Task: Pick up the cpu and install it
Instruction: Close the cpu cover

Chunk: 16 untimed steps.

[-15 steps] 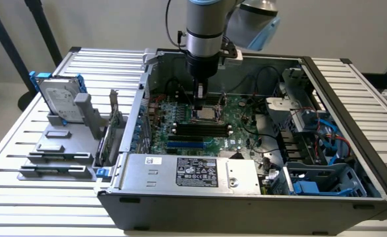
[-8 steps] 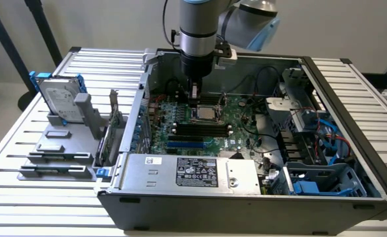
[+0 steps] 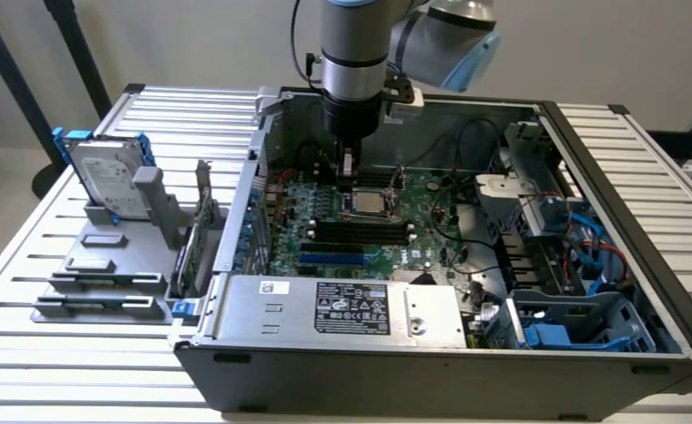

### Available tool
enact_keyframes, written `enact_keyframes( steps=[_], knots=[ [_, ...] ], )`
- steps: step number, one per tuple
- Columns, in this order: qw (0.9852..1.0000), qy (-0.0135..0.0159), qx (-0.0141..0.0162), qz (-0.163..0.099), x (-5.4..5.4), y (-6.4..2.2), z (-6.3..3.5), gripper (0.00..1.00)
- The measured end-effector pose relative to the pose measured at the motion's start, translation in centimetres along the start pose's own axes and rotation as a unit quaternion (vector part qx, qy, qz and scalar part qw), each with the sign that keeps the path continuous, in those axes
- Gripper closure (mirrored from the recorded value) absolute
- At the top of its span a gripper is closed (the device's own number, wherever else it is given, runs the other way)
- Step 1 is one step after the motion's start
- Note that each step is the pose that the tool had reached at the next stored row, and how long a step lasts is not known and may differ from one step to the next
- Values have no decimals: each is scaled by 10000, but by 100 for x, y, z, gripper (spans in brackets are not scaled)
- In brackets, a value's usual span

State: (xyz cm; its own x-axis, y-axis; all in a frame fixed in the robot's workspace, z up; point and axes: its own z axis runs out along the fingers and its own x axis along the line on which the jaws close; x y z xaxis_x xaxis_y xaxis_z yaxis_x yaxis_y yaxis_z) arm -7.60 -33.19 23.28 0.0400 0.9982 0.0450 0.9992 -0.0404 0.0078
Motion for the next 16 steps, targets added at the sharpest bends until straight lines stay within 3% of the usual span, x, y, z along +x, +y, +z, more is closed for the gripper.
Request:
enact_keyframes(
  steps=[9, 16],
  knots=[
    [10000, -1, 3, 0, 0, 17, -13, 89],
    [10000, 15, 65, 3, -34, 156, -287, 89]
  ],
)
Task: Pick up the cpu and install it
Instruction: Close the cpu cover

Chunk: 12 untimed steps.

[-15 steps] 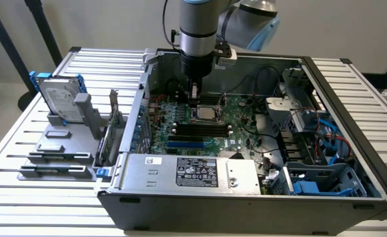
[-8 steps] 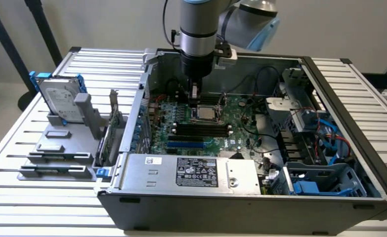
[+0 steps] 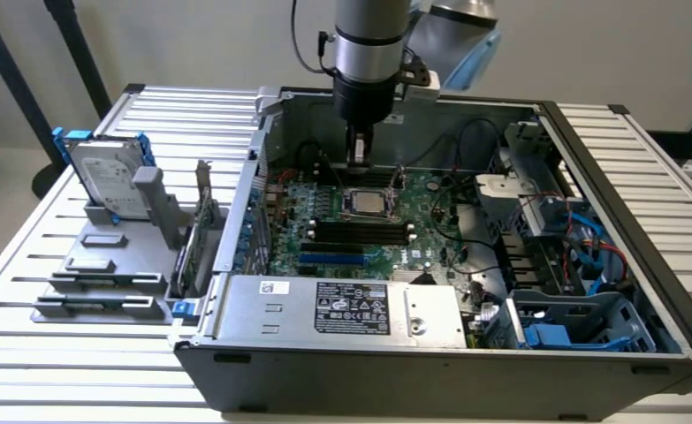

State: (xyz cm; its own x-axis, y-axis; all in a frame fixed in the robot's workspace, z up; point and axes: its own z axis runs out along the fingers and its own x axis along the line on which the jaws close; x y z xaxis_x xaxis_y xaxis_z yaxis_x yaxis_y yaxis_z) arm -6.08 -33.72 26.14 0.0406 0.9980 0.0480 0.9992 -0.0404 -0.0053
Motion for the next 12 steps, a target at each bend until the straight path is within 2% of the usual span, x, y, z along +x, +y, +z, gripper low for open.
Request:
enact_keyframes(
  steps=[8, 12],
  knots=[
    [10000, 14, 95, 4, -24, 299, -233, 89],
    [9999, 19, 145, 6, -26, 479, -297, 89]
  ],
)
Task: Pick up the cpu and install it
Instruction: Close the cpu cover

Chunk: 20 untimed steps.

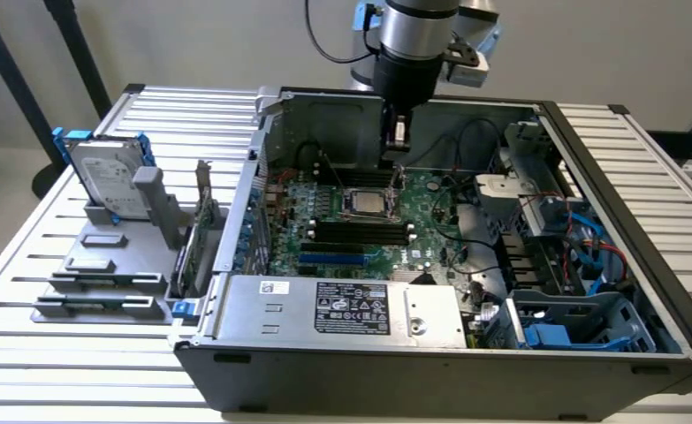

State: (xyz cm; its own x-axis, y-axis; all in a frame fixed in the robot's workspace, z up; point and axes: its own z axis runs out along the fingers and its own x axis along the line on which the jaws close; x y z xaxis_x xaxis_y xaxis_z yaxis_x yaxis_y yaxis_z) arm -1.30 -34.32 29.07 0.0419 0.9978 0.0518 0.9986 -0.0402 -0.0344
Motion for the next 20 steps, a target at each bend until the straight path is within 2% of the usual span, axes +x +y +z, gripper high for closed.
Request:
enact_keyframes(
  steps=[4, 10, 13, 17, 20],
  knots=[
    [10000, 2, 46, 3, -5, 181, -17, 89],
    [10000, 12, 83, 4, -9, 433, -21, 89],
    [10000, 19, 92, 3, -17, 480, 9, 89],
    [10000, 29, 93, 0, -21, 498, 69, 89],
    [9999, 89, 96, -9, -22, 500, 94, 89]
  ],
)
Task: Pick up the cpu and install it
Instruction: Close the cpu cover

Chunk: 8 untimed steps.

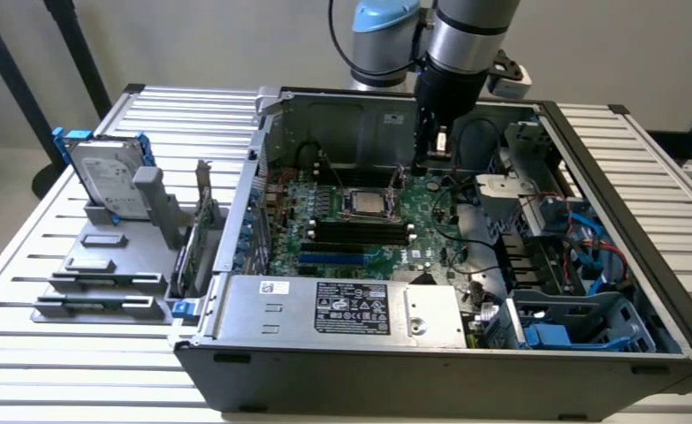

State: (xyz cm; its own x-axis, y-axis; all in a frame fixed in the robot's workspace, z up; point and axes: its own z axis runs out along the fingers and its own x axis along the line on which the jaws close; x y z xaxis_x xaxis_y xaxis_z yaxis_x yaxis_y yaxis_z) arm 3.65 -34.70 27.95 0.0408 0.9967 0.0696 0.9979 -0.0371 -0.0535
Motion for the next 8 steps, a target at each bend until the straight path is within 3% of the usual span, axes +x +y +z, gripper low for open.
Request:
enact_keyframes(
  steps=[4, 8],
  knots=[
    [9999, 106, 4, -13, -1, 1, 24, 89],
    [9999, 124, 6, -22, -6, 4, 87, 89]
  ],
)
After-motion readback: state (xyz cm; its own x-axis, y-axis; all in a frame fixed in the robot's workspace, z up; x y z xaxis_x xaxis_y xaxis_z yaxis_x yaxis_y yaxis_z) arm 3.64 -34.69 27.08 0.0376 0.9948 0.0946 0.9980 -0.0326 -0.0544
